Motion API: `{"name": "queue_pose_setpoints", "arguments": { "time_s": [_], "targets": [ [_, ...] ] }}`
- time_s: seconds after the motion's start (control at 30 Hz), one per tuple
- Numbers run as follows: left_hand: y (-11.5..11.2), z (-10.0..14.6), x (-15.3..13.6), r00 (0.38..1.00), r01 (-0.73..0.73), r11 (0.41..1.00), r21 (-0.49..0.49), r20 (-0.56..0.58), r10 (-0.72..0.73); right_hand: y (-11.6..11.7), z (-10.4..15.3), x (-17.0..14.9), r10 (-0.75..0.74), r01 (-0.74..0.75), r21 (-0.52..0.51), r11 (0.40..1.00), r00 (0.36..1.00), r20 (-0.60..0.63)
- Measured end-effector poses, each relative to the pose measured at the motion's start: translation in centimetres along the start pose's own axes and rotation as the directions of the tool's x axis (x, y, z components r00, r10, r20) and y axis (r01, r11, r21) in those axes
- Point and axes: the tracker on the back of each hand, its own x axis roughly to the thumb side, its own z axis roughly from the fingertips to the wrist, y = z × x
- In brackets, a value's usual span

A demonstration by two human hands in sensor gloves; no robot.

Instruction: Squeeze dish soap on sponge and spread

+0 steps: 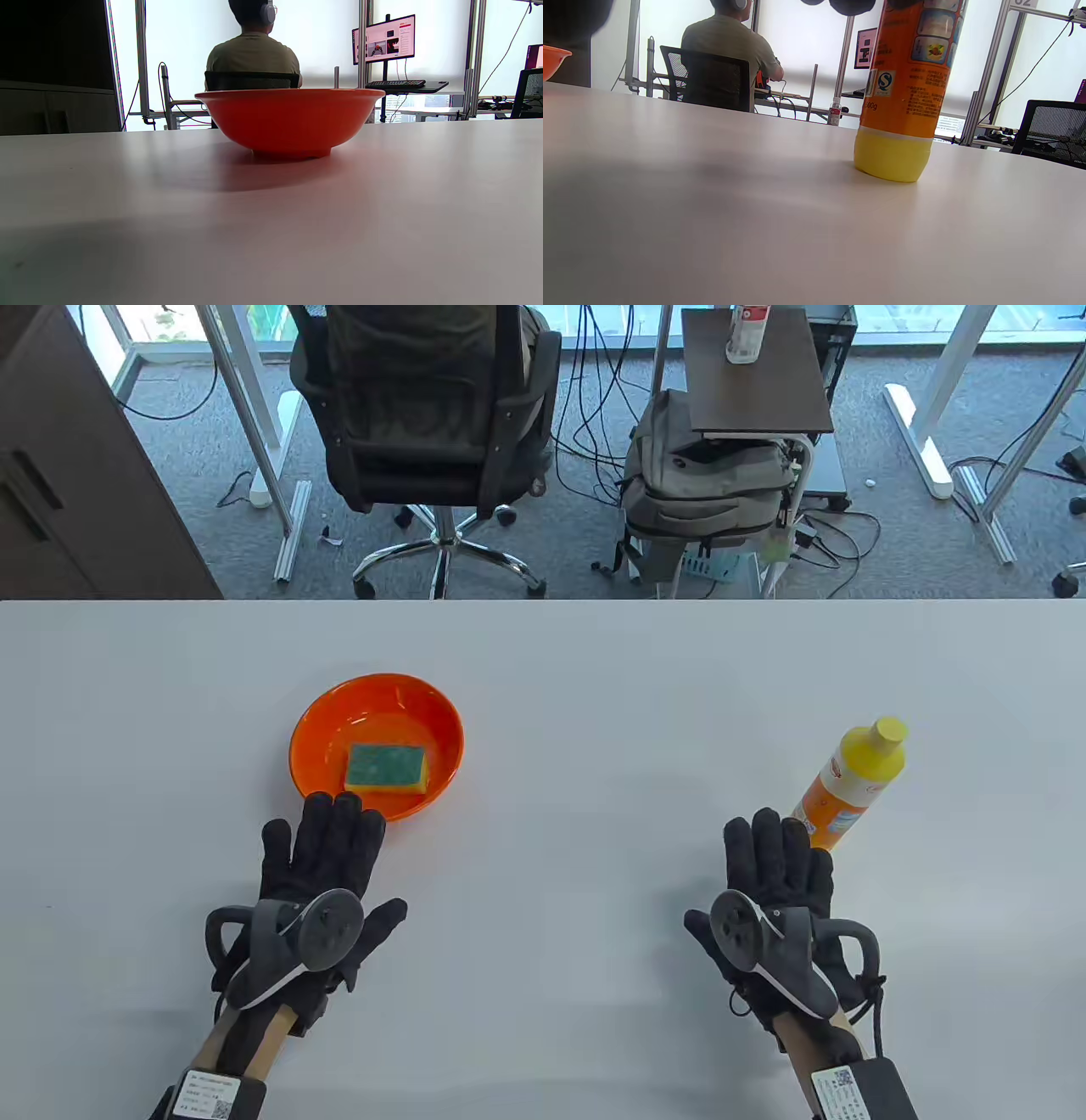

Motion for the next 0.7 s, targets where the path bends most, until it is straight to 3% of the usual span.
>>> {"name": "queue_pose_setpoints", "arguments": {
  "time_s": [0.7],
  "targets": [
    [-0.11,-0.23,0.08,0.999,-0.033,0.999,-0.010,-0.025,0.033,-0.25,0.06,0.04,0.006,-0.006,0.005,1.000,1.000,-0.006]
  ]
}}
